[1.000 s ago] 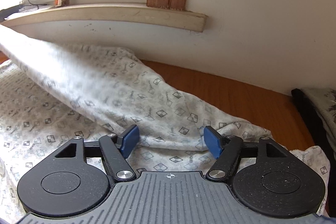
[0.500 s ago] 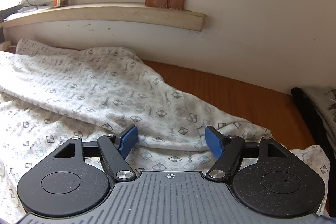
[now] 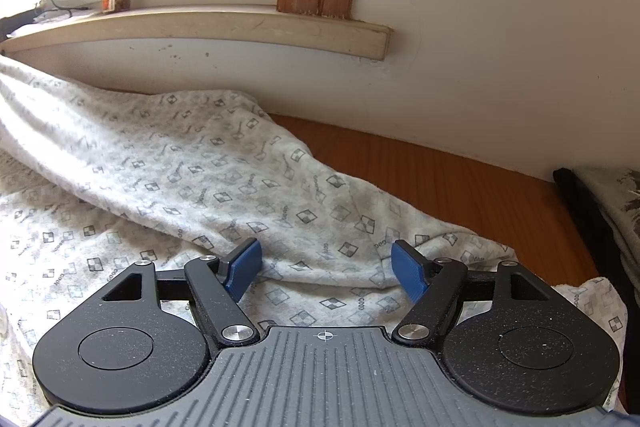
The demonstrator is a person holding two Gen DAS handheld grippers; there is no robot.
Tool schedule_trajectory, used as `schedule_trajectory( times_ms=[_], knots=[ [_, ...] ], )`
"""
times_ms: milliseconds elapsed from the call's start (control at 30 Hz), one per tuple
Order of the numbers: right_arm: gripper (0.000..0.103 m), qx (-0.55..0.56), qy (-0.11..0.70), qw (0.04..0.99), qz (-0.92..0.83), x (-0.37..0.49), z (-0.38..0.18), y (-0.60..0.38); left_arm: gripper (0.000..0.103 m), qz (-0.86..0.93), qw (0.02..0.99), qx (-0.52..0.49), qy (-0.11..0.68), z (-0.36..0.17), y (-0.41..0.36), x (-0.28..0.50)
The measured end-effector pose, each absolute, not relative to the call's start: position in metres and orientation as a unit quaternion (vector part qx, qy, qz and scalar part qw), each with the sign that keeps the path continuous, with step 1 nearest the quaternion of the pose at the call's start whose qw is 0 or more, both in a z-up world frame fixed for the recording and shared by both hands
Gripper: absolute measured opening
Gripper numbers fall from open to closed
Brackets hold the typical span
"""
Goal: Fold clothes
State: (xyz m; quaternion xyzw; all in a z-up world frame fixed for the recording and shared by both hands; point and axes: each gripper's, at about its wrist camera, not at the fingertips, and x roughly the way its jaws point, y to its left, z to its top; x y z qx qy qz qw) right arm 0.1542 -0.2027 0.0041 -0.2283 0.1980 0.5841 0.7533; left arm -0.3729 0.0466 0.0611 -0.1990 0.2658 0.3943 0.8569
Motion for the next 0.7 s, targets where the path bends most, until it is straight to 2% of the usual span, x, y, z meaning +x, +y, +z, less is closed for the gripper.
schedule_trajectory(
  times_ms=[33,133,267,400,533,700],
  knots=[
    [0.071,-0.228,0.198,0.753,0.584,0.154,0.004,-0.203,0.051,0.416,0.837,-0.204,0.29,0.051,0.055,-0.374],
    [0.071,-0.231,0.194,0.754,0.583,0.153,0.004,-0.203,0.053,0.456,0.812,-0.212,0.295,0.038,0.066,-0.385],
    [0.072,-0.233,0.193,0.754,0.583,0.153,0.004,-0.202,0.066,0.454,0.821,-0.205,0.281,0.047,0.067,-0.384],
    [0.072,-0.23,0.197,0.754,0.583,0.154,0.004,-0.201,0.074,0.433,0.835,-0.191,0.28,0.053,0.068,-0.365],
    [0.072,-0.23,0.196,0.754,0.583,0.154,0.004,-0.201,0.073,0.42,0.837,-0.185,0.297,0.045,0.086,-0.347],
    [0.072,-0.233,0.193,0.755,0.582,0.153,0.004,-0.201,0.061,0.406,0.834,-0.217,0.306,0.038,0.095,-0.351]
  ],
)
